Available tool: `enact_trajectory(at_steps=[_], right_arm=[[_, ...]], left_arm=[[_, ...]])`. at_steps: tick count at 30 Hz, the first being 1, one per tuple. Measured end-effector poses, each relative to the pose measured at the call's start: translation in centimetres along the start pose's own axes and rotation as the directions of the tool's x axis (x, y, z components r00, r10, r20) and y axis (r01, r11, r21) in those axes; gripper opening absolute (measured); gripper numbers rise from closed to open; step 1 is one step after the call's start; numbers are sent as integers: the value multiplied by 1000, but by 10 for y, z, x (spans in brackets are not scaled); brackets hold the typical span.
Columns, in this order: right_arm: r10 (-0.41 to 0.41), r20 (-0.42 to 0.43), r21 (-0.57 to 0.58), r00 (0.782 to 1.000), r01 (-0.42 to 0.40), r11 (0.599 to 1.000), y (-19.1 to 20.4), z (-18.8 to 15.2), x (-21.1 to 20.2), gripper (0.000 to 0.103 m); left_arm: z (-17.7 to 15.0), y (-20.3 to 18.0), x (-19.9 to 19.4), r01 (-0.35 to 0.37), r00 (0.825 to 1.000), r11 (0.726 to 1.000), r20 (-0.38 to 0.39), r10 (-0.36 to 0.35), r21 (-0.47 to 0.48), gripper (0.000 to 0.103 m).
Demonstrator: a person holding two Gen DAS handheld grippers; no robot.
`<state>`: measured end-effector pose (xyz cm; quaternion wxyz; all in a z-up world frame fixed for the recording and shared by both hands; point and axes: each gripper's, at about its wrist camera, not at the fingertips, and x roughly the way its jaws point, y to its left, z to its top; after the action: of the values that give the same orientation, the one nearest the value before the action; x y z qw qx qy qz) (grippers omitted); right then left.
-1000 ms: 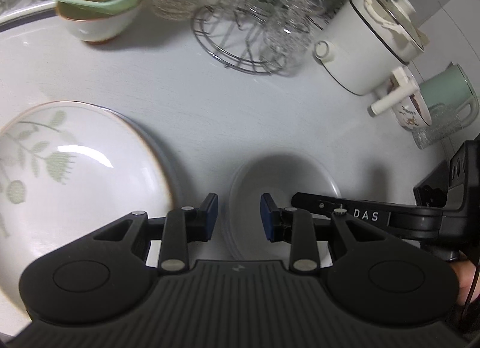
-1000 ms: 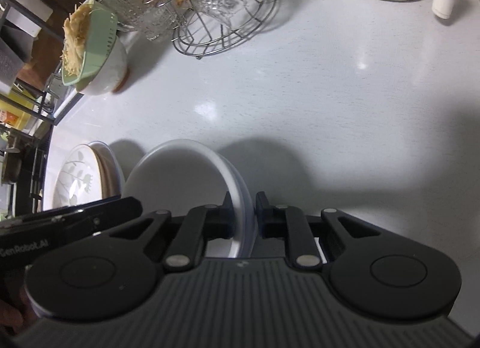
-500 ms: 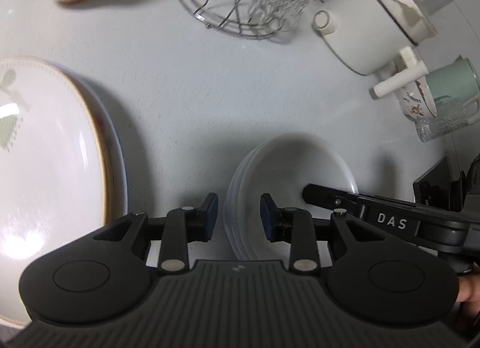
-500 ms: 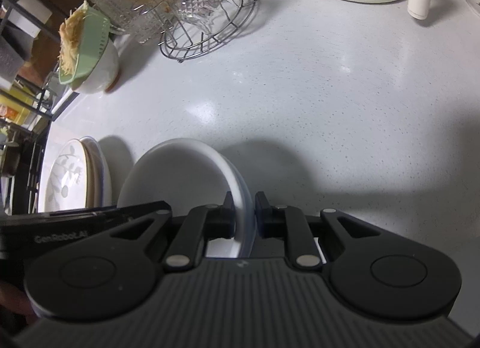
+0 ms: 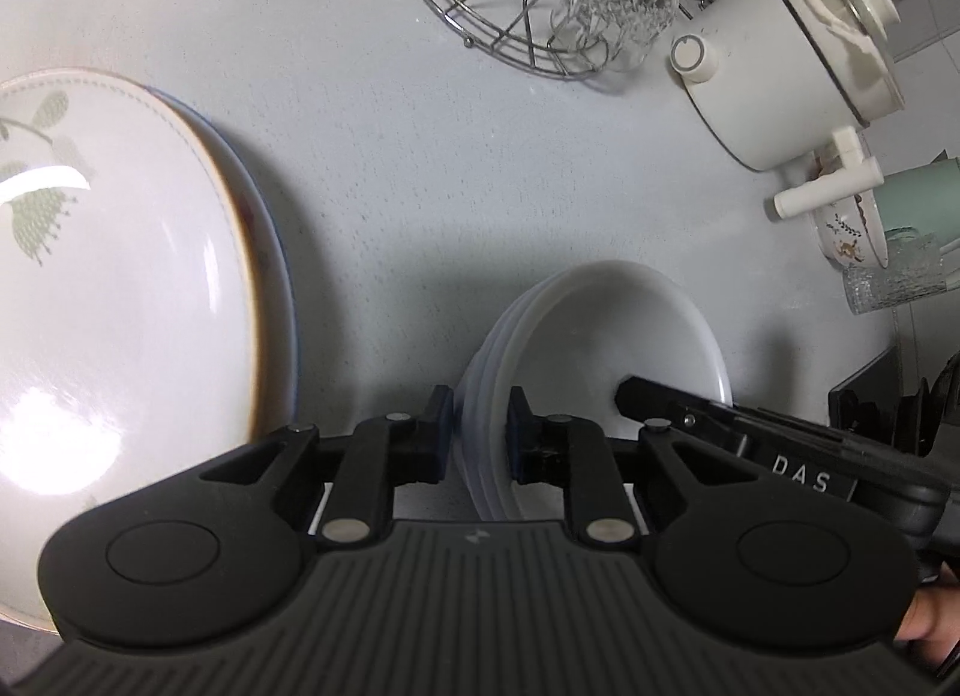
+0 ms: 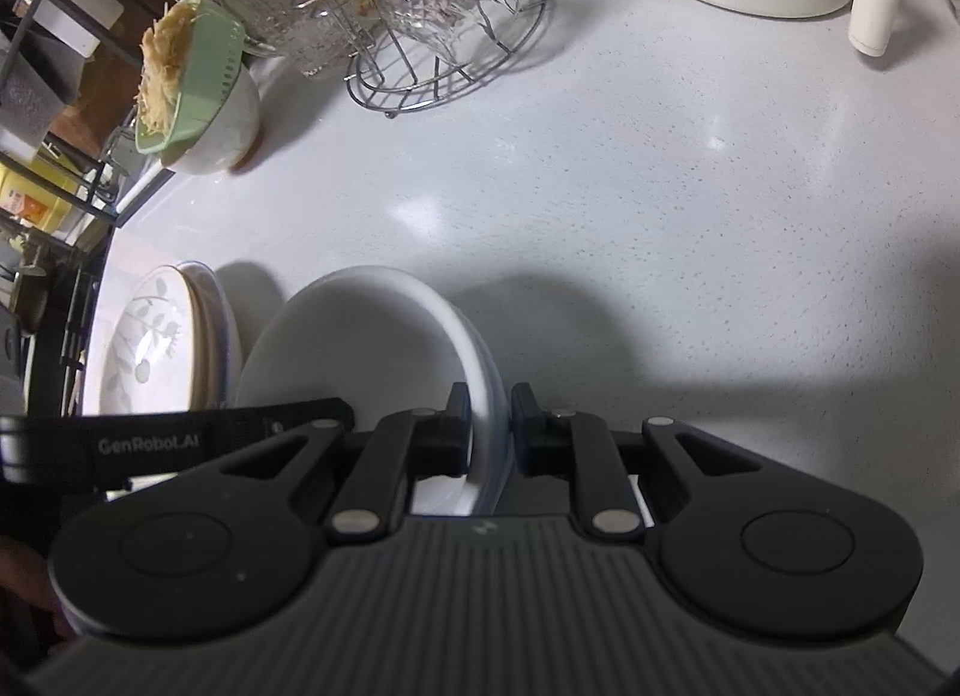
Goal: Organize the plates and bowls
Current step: 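Lower the white bowl beside the plate stack onto the nested blue bowls, then set the bowl stack onto the leaf-print plates and open both grippers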
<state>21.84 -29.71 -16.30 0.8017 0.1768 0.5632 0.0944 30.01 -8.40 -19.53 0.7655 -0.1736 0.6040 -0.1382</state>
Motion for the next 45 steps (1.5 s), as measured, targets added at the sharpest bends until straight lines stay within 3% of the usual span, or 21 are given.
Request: enact_trajectory(at_steps=[8,14,32,39,45], right_arm=[[10,29,71,1000,-12,997,21,4,-23,18],[7,47,56,999,-10,998,49,8,-36,18],[69,69,-127,995,-59,990,155,13,-30,19],[58,49,-138,997,-51,989,189,3,-7,19],[-37,33,-121,999,41,992,210,7,14,19]], left_arm=[[15,-3,-38,11,1000,998,22,-13,60,21],[21,7,-67,17,999,998,37,-19,62,21],[7,91,-155,31,986,997,165,-19,-72,21],[2,131,-162,37,983,995,185,-19,-96,21],[5,158,-141,47,988,996,151,-35,-77,21]])
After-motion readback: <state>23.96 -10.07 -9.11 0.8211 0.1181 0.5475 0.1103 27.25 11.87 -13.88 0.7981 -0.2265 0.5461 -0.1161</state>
